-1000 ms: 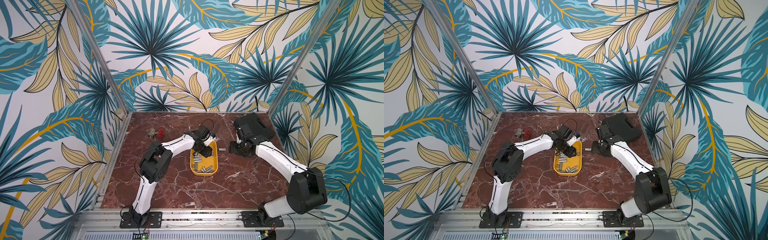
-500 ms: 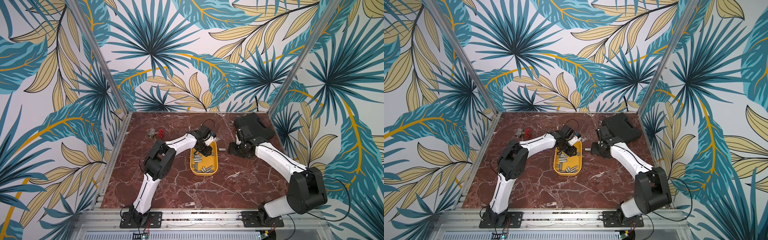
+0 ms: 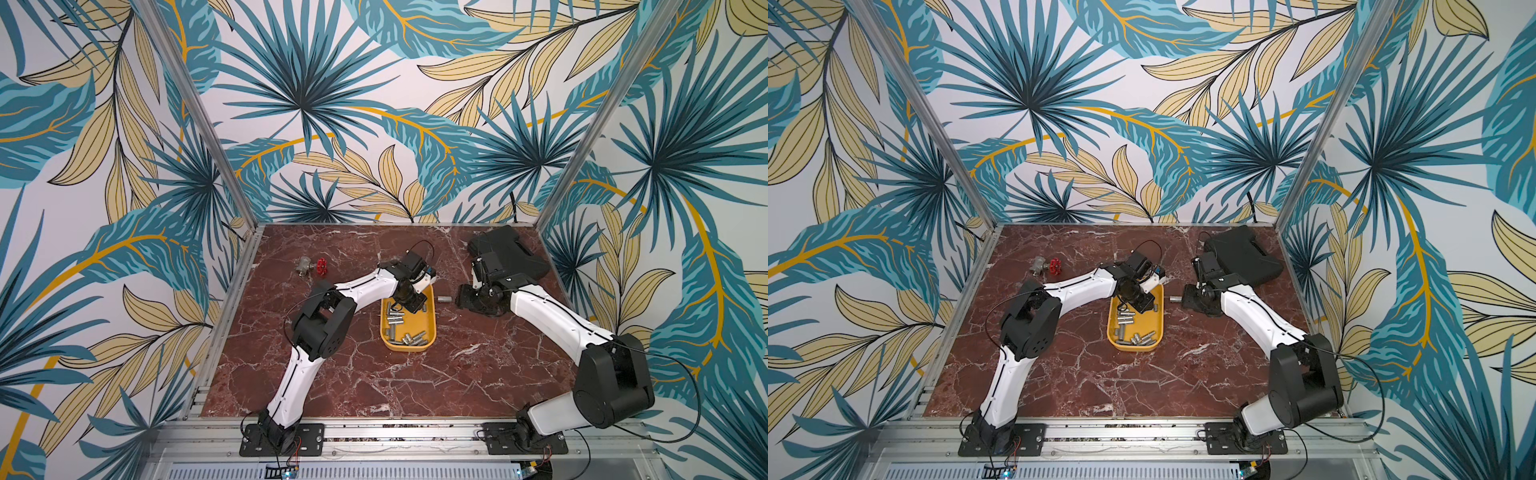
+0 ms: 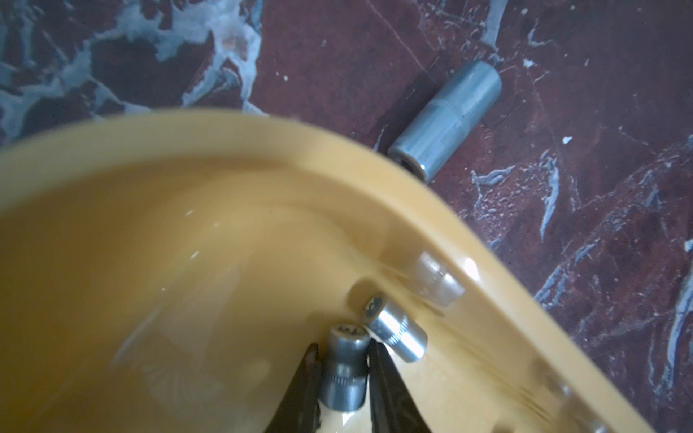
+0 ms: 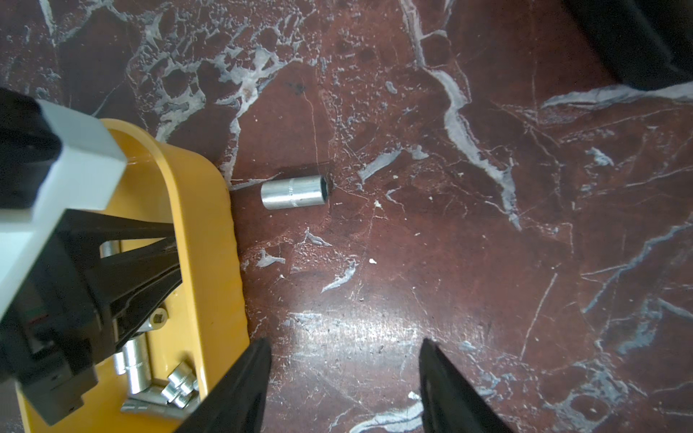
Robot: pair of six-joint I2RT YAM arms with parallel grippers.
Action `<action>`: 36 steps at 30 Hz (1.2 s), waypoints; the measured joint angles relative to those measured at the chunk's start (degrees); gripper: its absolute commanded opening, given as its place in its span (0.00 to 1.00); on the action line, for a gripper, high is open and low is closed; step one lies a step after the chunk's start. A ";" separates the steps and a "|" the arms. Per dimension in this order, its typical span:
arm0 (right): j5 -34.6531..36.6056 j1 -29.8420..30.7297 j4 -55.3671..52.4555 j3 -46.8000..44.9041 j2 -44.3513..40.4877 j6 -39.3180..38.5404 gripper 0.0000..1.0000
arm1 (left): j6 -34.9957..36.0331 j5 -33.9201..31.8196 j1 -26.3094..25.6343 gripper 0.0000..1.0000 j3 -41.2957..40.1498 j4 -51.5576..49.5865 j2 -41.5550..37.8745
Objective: Take out the socket from the storage box
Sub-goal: Pick up the socket head from the storage box, then place the socket head at the center of the board.
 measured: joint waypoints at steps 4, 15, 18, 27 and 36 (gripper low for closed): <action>-0.02 0.00 0.00 0.00 0.00 0.00 0.65 | 0.07 -1.86 -0.35 0.11 0.09 -0.02 -0.04; -0.04 0.00 -0.22 1.77 0.72 -0.07 0.65 | -4.48 -3.63 6.67 0.12 -3.45 3.02 -12.94; -0.07 0.00 -0.24 1.97 0.85 -0.11 0.65 | -5.92 -4.26 12.44 0.12 -5.38 4.98 -19.04; -0.55 0.00 -0.17 2.49 2.34 -0.26 0.65 | -9.88 -4.66 23.37 0.13 -13.16 3.69 -18.82; -0.96 0.00 -0.20 2.49 2.82 -0.26 0.65 | -11.87 -4.42 23.43 0.13 -17.55 2.34 -12.13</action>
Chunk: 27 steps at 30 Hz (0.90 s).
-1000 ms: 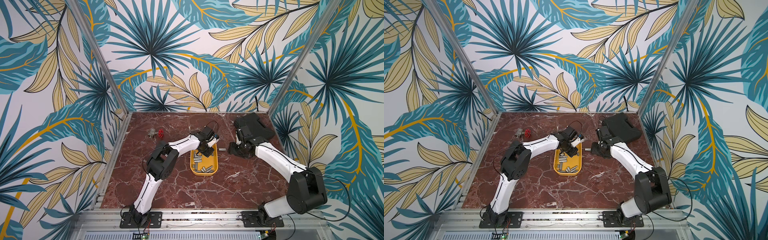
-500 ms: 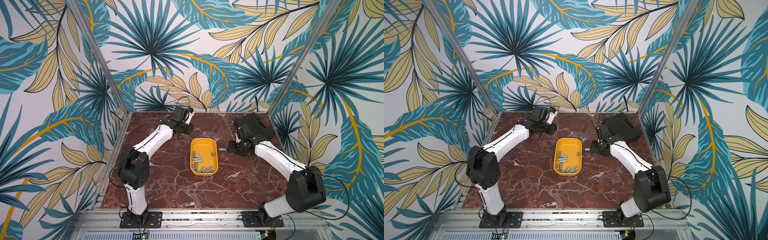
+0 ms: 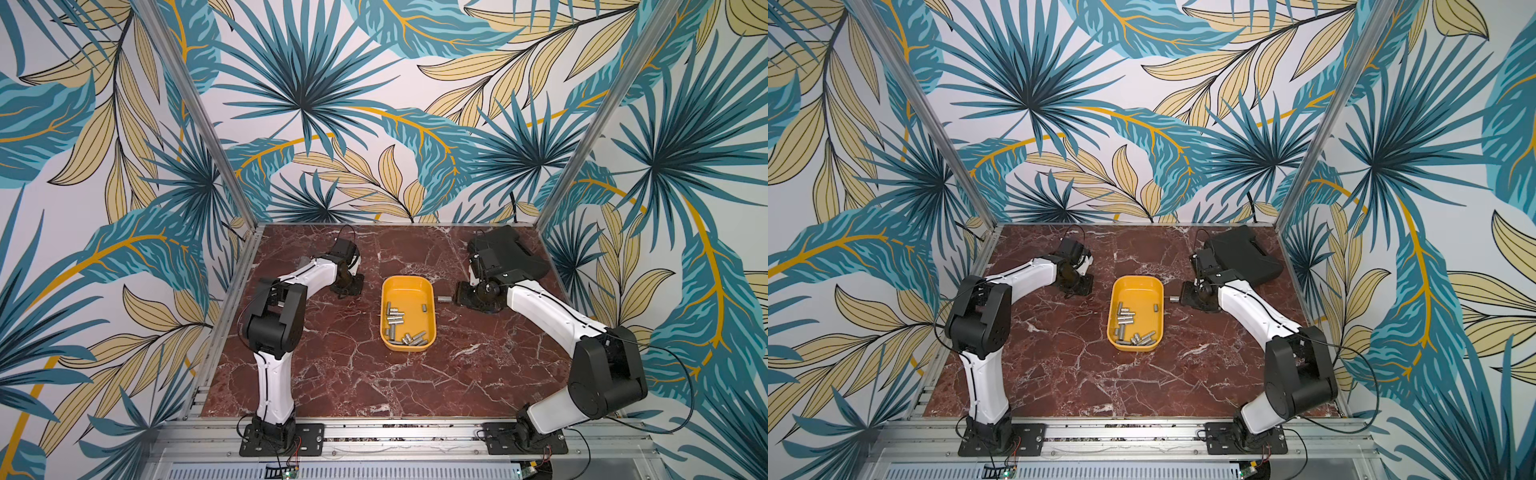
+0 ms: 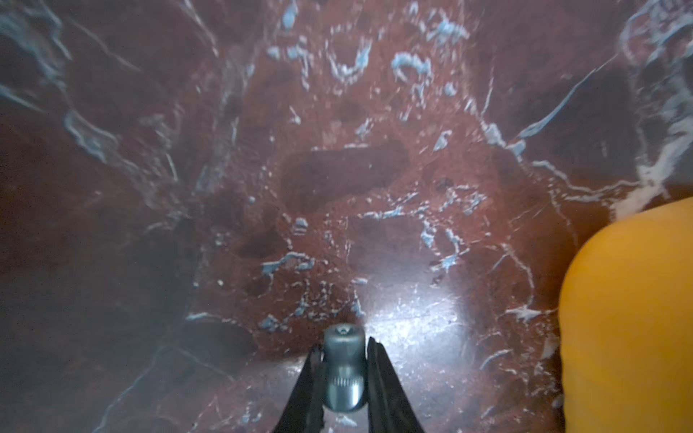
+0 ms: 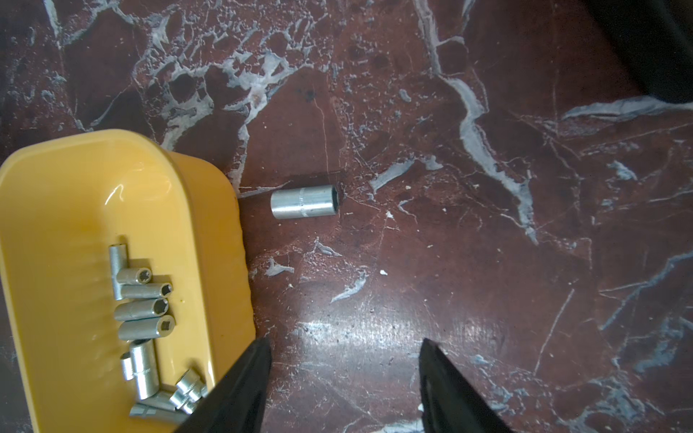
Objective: Take out the socket from the storage box
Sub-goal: Place the socket head at the center of the board.
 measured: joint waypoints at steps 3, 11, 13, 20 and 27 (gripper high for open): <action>-0.11 0.00 0.02 0.00 0.02 0.02 0.65 | -0.31 -0.02 0.00 0.12 -0.20 0.44 0.00; -0.44 0.00 0.02 0.00 1.14 0.02 0.65 | -0.79 -0.15 0.00 0.17 -0.20 0.44 0.00; -0.46 0.00 0.02 0.00 1.18 0.02 0.65 | -0.94 -0.22 0.00 0.20 -0.20 0.44 0.00; -0.61 0.00 0.02 0.00 1.18 0.02 0.65 | -1.22 -0.26 0.00 0.25 -0.63 0.79 0.00; -0.61 0.00 0.02 0.00 1.18 0.02 0.65 | -1.53 -0.15 -0.02 0.28 -1.16 1.40 -0.24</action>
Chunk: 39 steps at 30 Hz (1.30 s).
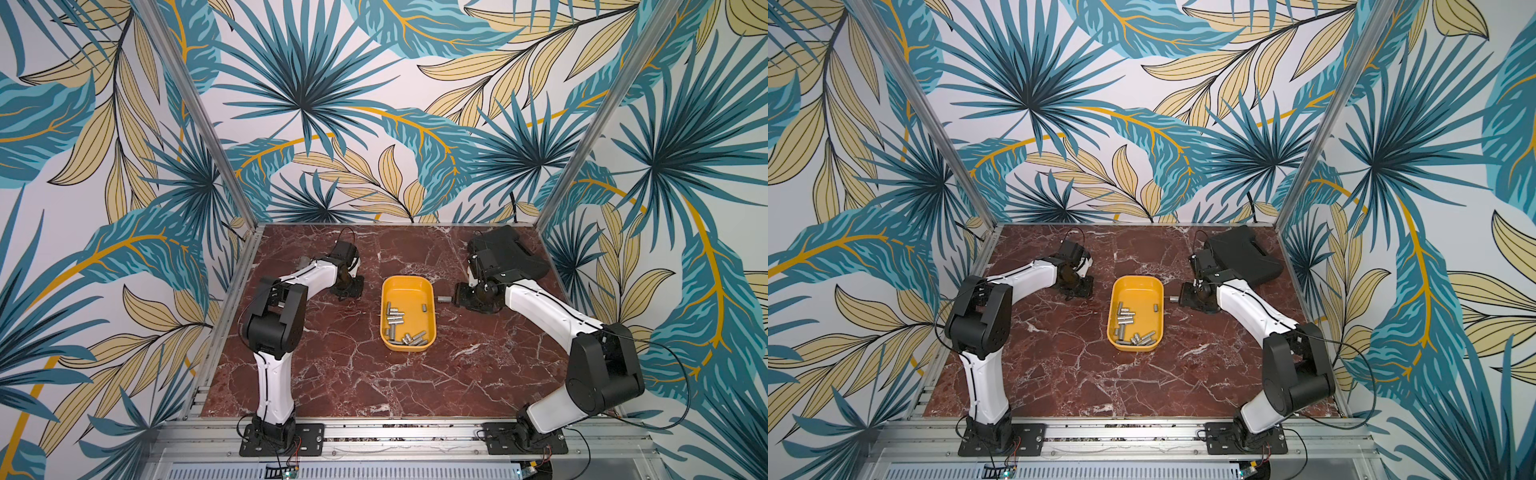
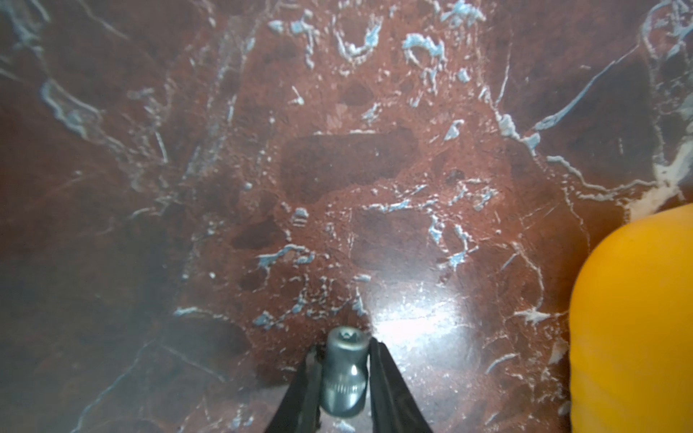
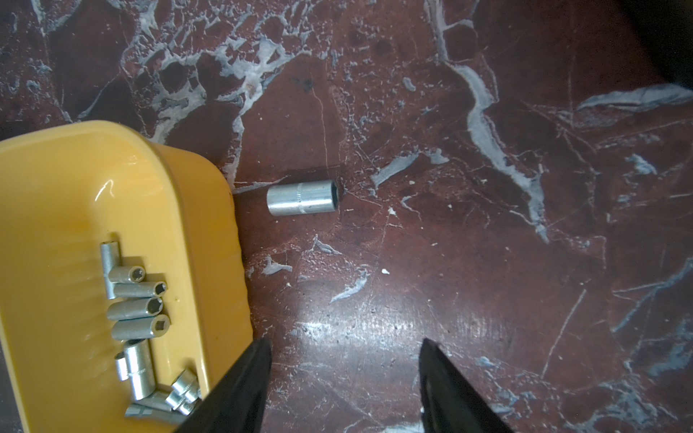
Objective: Take out the socket from the storage box
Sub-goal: Place the socket head at the center of the board.
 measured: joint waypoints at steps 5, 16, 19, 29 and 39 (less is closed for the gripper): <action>0.00 0.00 -0.02 0.02 0.00 0.00 0.65 | -0.04 -0.11 0.00 0.31 -0.24 0.04 -0.22; 0.02 0.00 -0.04 0.15 0.02 0.02 0.65 | 0.17 0.00 0.02 0.39 -0.83 -0.09 -0.85; 0.02 0.00 -0.07 0.59 0.20 0.02 0.65 | 0.15 -0.13 0.02 0.39 -0.87 -0.17 -1.03; 0.02 0.00 -0.07 1.40 0.31 0.02 0.65 | 0.17 -0.92 0.02 0.43 -0.87 -0.24 -1.77; 0.09 0.44 -1.01 2.56 0.33 -0.20 0.65 | 0.17 -1.81 0.02 0.43 -0.90 -0.35 -3.67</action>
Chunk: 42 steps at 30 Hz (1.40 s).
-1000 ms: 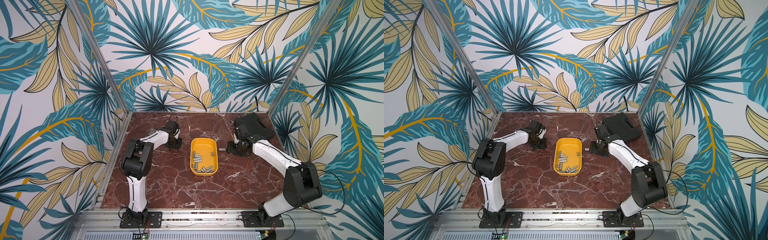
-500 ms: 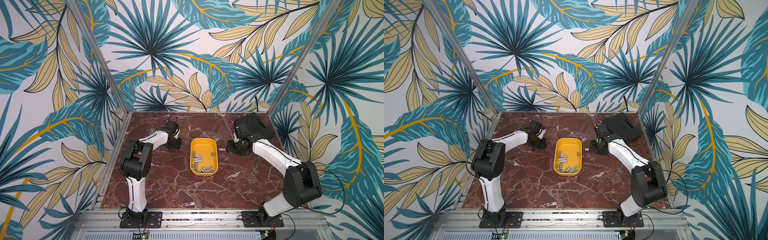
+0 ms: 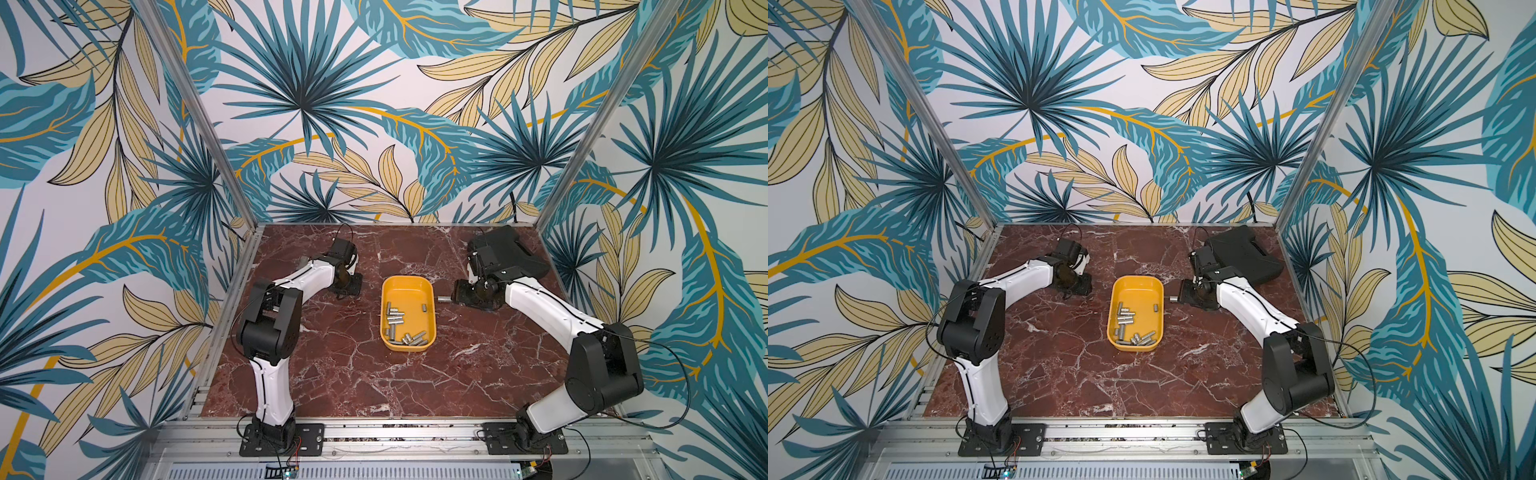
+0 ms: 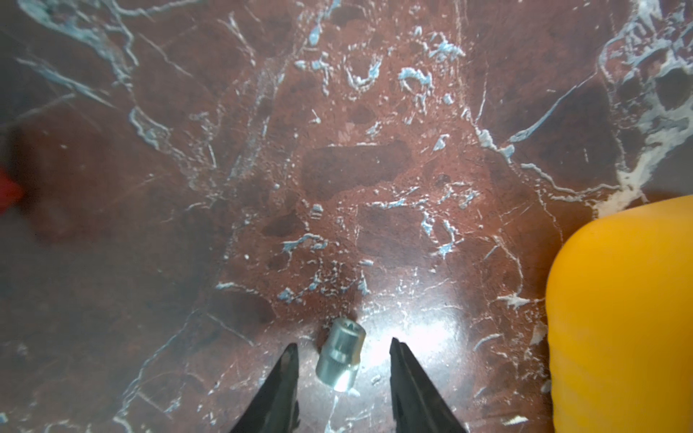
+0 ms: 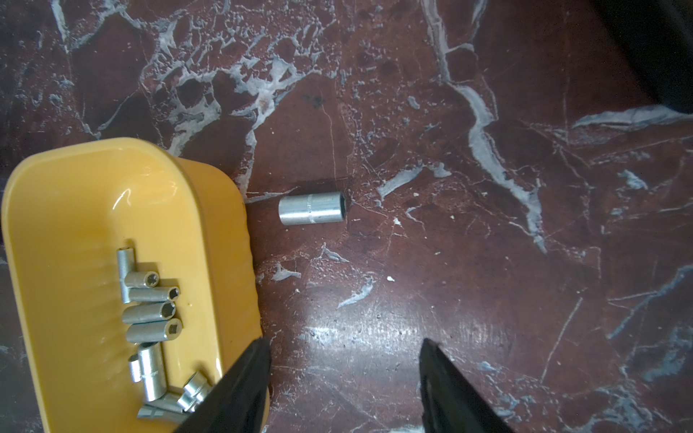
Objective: Take out the socket from the storage box
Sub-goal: Place the socket head at the center of the board, then pick up the socket head from the storage box.
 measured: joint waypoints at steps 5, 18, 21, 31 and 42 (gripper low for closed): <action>0.81 3.48 -1.68 4.26 1.31 -0.90 0.65 | -0.02 -0.90 0.00 0.43 -0.74 -0.31 -1.18; 0.79 16.76 -3.74 20.55 17.18 -3.39 0.63 | -4.44 -2.58 0.00 0.49 -10.69 1.33 -14.82; 0.26 18.27 -3.96 23.65 21.55 -3.76 0.60 | -5.73 -2.60 0.00 0.50 -13.09 2.08 -16.20; -1.11 20.79 -4.20 29.75 31.10 -4.13 0.52 | -7.78 -2.43 0.00 0.51 -16.11 3.23 -16.72; -1.57 21.86 -5.25 31.58 35.34 -3.67 0.40 | -8.02 -2.03 0.00 0.51 -16.81 4.15 -16.76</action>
